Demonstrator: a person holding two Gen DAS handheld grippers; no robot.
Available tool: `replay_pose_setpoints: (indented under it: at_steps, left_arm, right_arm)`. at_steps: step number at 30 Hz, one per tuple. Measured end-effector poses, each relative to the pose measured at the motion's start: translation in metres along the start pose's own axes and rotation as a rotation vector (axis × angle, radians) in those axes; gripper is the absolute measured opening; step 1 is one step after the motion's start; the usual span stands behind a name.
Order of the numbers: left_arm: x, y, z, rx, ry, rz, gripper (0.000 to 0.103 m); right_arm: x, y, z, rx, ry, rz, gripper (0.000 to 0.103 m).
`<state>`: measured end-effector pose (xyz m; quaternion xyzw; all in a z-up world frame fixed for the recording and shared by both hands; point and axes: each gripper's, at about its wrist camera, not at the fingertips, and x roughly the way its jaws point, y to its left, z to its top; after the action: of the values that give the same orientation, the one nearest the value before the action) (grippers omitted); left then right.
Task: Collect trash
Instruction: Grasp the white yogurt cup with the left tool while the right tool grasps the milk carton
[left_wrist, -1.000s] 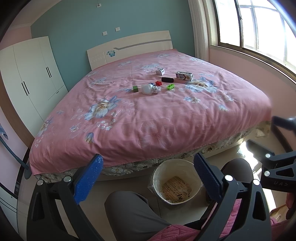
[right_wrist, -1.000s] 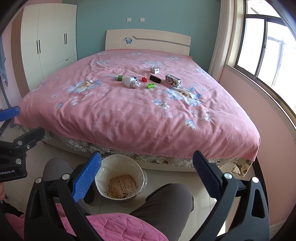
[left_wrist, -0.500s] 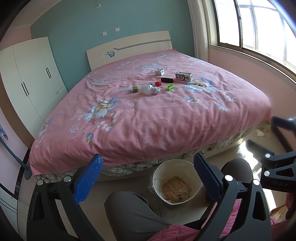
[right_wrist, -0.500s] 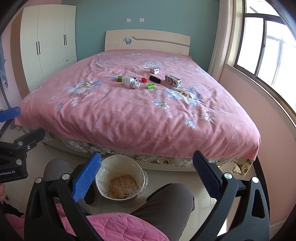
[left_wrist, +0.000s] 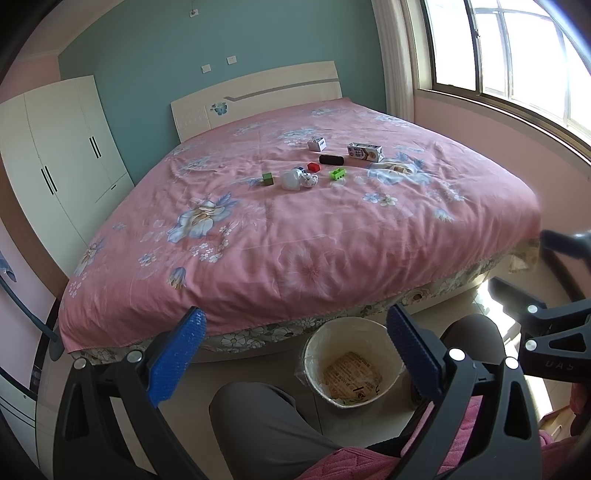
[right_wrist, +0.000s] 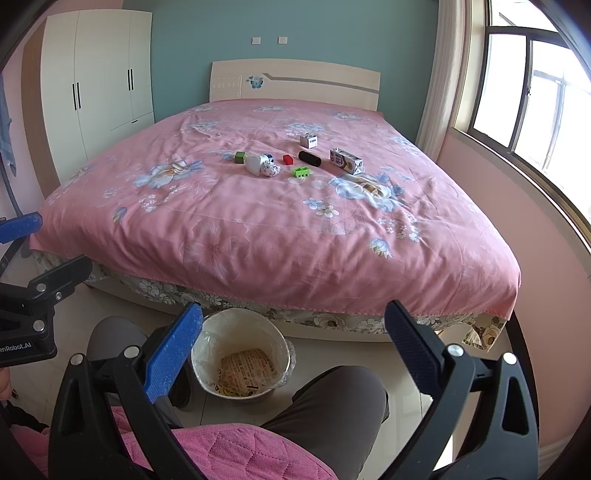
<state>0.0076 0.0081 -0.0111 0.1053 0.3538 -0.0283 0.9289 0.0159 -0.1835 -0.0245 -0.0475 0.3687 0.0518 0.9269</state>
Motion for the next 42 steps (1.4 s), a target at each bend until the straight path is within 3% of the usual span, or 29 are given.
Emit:
replay_pose_setpoints:
  at_steps: [8,16,22,26,35,42]
  left_arm:
    - [0.011,0.001,0.023,-0.014,-0.002,0.004,0.1]
    - [0.065,0.009,0.074,-0.043,-0.007,0.023,0.1]
    - [0.116,0.016,0.119,-0.063,-0.004,0.041,0.1]
    - [0.157,0.016,0.147,-0.042,-0.016,0.098,0.1]
    - [0.249,0.016,0.208,0.003,0.021,0.054,0.1]
    - [0.325,0.016,0.259,0.042,0.066,-0.006,0.099]
  right_arm:
    - [0.0,-0.01,0.028,0.007,-0.039,-0.01,0.096]
    - [0.024,-0.023,0.085,-0.03,-0.114,-0.061,0.096]
    - [0.075,-0.04,0.127,-0.026,-0.088,-0.039,0.096]
    - [0.115,-0.055,0.156,-0.025,-0.06,-0.041,0.096]
    - [0.208,-0.087,0.213,-0.034,-0.001,-0.062,0.096]
    - [0.285,-0.11,0.272,-0.112,0.015,-0.074,0.096]
